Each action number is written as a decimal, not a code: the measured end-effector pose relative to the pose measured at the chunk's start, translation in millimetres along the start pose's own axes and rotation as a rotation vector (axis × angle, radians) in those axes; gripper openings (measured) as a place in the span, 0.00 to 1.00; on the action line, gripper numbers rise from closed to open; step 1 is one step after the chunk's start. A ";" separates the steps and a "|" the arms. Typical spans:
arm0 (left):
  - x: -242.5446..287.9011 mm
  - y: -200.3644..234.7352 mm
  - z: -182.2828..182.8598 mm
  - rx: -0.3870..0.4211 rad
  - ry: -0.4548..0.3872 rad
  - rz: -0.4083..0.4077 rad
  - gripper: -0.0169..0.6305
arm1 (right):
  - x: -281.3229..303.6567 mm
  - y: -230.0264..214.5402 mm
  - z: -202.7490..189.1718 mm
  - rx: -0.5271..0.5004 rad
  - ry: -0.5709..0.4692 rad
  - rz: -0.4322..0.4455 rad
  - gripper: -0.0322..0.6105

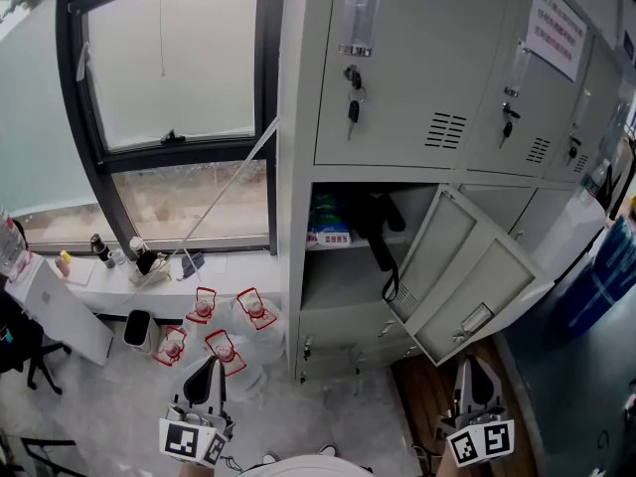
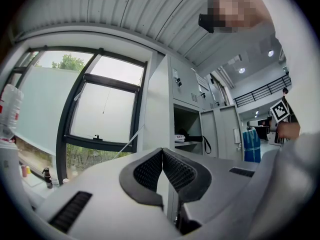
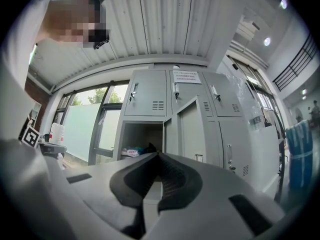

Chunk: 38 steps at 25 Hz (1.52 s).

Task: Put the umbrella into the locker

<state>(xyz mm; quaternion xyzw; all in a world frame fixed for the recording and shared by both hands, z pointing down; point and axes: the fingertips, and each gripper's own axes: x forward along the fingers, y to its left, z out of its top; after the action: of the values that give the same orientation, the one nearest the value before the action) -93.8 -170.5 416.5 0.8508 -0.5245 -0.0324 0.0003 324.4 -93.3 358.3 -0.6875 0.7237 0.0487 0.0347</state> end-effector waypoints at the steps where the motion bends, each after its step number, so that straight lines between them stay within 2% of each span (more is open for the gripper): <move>1: -1.4 0.9 1.0 0.001 -0.002 0.002 0.06 | 0.1 1.0 -0.6 0.000 0.002 0.000 0.08; 16: -5.2 -1.4 1.1 -0.007 -0.007 -0.018 0.06 | -8.8 6.4 -6.4 0.009 0.014 -0.019 0.08; 38: -33.5 10.4 4.2 -0.012 -0.012 -0.053 0.06 | -36.1 37.3 -10.9 0.022 0.036 -0.048 0.08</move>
<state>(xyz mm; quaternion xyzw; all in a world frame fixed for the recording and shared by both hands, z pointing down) -118.3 -145.2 414.5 0.8641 -0.5017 -0.0404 0.0015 289.2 -56.9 374.2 -0.7050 0.7081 0.0275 0.0303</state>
